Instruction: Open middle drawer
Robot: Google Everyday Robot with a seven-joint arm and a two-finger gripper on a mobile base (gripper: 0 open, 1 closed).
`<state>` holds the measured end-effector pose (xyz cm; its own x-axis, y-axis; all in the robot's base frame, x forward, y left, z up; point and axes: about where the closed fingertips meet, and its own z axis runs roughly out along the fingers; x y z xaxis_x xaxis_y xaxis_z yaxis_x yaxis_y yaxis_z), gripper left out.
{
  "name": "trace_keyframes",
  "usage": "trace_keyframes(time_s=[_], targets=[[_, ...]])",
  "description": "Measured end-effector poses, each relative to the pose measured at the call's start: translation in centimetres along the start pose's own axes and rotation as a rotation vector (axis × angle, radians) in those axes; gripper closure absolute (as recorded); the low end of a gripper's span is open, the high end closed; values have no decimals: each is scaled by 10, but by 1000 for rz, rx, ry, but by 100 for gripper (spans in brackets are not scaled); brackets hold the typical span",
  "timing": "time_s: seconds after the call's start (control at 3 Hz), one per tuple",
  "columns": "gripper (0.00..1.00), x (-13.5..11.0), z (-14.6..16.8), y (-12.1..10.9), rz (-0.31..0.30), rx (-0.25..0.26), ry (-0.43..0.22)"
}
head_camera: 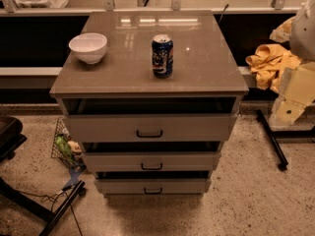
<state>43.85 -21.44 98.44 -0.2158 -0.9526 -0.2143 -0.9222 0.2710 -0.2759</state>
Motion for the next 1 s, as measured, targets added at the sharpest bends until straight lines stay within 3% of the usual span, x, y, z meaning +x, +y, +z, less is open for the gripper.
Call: trace_keyframes(time_s=[0.33, 1.0], targets=[[0, 0, 0, 0, 0, 0, 0], [0, 8, 27, 14, 28, -4, -110]])
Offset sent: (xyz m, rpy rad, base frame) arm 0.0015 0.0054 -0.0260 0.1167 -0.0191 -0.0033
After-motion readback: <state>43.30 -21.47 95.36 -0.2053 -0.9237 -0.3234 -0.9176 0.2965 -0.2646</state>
